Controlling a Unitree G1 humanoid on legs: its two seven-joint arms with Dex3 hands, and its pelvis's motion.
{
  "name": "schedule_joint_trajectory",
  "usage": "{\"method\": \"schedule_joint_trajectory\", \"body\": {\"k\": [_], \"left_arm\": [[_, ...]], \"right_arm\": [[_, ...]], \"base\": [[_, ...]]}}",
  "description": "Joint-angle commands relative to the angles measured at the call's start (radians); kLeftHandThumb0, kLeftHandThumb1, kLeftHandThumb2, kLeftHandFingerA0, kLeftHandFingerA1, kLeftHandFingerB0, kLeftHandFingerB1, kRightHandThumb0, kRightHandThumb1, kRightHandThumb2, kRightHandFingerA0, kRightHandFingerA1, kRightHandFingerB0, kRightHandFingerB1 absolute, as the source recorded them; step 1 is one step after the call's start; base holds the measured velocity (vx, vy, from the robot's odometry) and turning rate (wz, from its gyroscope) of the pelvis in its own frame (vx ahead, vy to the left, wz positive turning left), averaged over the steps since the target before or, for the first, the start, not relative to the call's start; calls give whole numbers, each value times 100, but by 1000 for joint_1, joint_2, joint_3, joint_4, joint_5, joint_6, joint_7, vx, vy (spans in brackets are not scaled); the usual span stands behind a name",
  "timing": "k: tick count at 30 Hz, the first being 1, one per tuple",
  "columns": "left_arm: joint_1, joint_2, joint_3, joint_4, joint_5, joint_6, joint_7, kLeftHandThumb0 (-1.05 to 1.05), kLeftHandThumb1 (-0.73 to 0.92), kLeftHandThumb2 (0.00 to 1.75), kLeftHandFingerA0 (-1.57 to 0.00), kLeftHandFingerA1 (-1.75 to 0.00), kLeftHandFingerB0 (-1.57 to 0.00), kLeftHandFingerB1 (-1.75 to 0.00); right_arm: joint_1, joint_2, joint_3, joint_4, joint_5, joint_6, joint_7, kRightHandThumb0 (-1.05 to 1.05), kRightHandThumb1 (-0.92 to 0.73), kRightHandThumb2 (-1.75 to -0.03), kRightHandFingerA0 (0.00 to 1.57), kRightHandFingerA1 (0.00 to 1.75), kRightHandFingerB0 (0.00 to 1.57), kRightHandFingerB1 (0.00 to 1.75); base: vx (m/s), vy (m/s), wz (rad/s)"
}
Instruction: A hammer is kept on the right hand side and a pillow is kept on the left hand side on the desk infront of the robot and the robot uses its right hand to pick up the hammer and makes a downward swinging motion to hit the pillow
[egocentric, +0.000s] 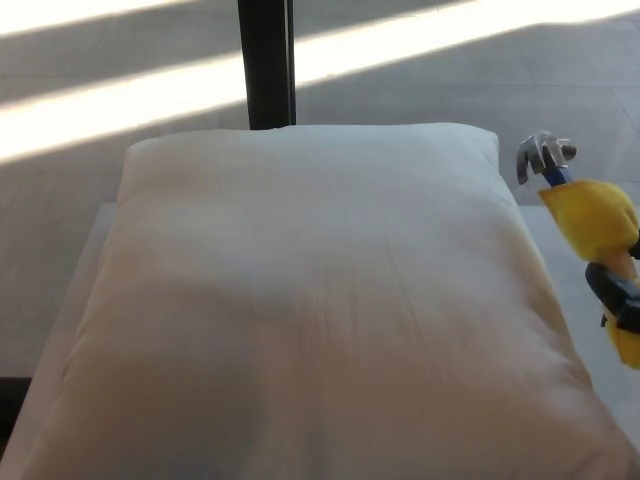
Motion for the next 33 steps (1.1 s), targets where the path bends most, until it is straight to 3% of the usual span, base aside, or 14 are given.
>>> {"method": "schedule_joint_trajectory", "body": {"k": [1,6,7,9,10,14,19,26,33], "left_arm": [[29,5,0,-72,-26,-43,-54,-60,55,58,-81,-50,-72,-45],[44,-5,-11,-101,-17,-48,-63,-61,56,58,-75,-51,-67,-45],[48,-12,-9,-121,-22,-39,-59,-60,56,58,-75,-52,-66,-45],[29,-3,-7,-85,-19,-50,-62,-58,58,58,-75,-51,-65,-44],[19,6,-11,-58,-11,-62,-69,-60,59,58,-71,-45,-64,-42],[5,18,-46,-54,27,-99,-83,-64,61,59,-69,-48,-68,-43],[-6,3,-62,-127,22,-96,-80,-59,63,60,-76,-50,-67,-44],[24,1,-77,-162,29,-101,-90,-62,65,60,-69,-50,-65,-43],[37,5,-69,-144,11,-73,-106,-63,62,59,-69,-51,-66,-43]], "right_arm": [[-269,-83,-14,-395,464,764,233,-30,-62,-122,104,175,81,162],[-339,-95,-77,-392,481,823,232,-29,-62,-122,103,175,76,163],[-333,-109,-53,-415,475,772,237,-27,-61,-122,103,175,76,163],[-383,-103,-88,-395,484,791,233,-27,-58,-129,102,175,76,169],[-381,-108,-65,-415,473,769,236,-31,-64,-123,99,175,71,175],[-361,-110,6,-466,442,716,248,-28,-63,-127,99,175,70,175],[-368,-51,-14,-430,472,786,257,-29,-60,-122,102,175,73,170],[-421,-49,-20,-469,478,796,257,-31,-59,-120,102,175,79,164],[-557,9,-115,-412,501,934,240,-34,-55,-121,99,175,73,167]], "base": [[0,0,0],[0,0,0],[0,0,0],[0,0,0],[0,0,0],[0,0,0],[0,0,0],[0,0,0],[0,0,0]]}}
